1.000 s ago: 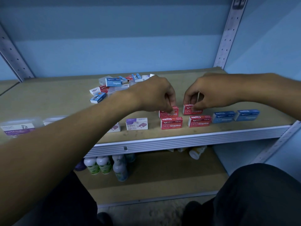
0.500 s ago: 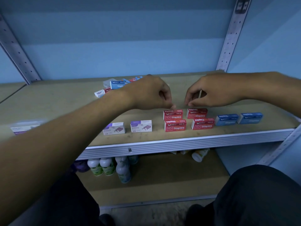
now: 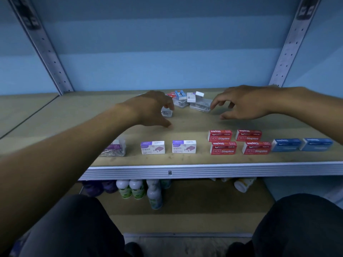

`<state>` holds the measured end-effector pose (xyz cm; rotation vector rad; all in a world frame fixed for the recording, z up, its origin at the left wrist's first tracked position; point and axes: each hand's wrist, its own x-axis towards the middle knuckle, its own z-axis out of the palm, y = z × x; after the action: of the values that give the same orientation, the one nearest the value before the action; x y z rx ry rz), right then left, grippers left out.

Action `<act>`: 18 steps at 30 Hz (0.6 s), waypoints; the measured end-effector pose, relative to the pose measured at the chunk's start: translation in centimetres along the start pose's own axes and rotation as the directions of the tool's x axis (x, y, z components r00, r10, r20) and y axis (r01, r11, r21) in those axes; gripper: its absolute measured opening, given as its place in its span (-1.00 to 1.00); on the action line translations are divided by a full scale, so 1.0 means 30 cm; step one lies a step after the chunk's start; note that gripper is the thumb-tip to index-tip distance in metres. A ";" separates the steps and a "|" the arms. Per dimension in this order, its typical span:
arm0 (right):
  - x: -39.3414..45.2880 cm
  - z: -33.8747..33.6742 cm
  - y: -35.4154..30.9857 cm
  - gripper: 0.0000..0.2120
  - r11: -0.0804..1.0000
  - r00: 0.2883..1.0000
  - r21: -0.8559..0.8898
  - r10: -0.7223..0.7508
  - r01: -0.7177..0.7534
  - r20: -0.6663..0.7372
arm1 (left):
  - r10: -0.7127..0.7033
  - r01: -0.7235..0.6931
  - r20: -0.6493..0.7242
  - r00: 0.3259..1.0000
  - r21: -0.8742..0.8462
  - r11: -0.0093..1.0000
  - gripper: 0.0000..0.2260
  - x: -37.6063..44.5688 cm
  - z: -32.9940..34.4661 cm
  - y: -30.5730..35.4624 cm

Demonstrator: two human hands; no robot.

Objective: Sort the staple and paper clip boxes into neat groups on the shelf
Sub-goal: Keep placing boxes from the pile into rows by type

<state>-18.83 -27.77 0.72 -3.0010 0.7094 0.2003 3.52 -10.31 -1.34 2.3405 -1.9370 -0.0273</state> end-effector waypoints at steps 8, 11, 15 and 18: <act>0.108 0.017 -0.009 -0.52 0.999 0.998 -0.003 0.035 -0.035 -0.045 | -0.059 0.058 0.023 0.998 0.047 0.997 -0.43 0.037 0.003 -0.053; 0.145 0.028 -0.015 -0.54 1.000 0.998 0.008 0.025 -0.025 -0.051 | -0.079 0.076 0.038 0.996 0.063 0.995 -0.43 0.063 0.012 -0.063; 0.191 0.044 -0.029 -0.52 1.000 0.998 -0.005 0.021 -0.021 -0.052 | -0.079 0.077 0.036 0.996 0.069 0.995 -0.42 0.095 0.027 -0.078; 0.217 0.052 -0.035 -0.49 0.999 0.997 -0.002 0.036 -0.036 -0.074 | -0.073 0.071 0.025 0.997 0.075 0.995 -0.44 0.114 0.034 -0.088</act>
<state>-12.77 -29.59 -1.70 -3.0144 0.7713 0.0917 6.67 -13.26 -2.42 2.4689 -1.8963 0.0067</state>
